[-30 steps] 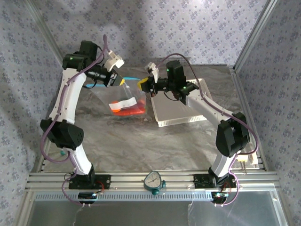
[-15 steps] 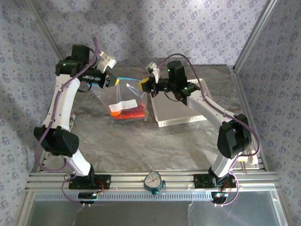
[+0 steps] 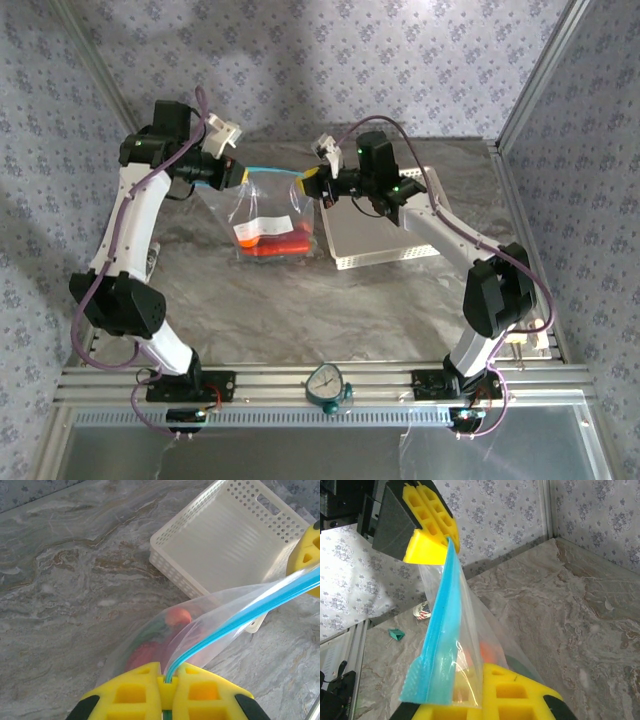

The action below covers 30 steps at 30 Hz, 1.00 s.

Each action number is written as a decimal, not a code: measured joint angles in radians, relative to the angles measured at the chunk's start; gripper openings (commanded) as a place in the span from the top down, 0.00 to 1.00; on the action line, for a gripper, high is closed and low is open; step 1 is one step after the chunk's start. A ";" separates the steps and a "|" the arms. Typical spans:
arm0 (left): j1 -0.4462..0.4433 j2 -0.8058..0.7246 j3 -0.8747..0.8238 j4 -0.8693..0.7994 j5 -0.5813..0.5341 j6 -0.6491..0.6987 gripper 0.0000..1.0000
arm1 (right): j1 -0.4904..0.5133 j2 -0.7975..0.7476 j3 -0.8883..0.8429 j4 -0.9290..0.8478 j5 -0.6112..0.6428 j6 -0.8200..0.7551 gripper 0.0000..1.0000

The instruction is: Place the food in the zip-top bag and seal the zipper

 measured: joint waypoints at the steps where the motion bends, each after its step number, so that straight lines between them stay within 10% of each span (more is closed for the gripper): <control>1: 0.001 -0.004 -0.004 0.002 -0.002 -0.006 0.96 | -0.001 0.000 0.000 -0.001 0.000 0.000 1.00; 30: 0.066 -0.058 -0.043 0.020 -0.079 -0.146 0.96 | -0.037 -0.058 -0.024 -0.043 0.027 0.000 1.00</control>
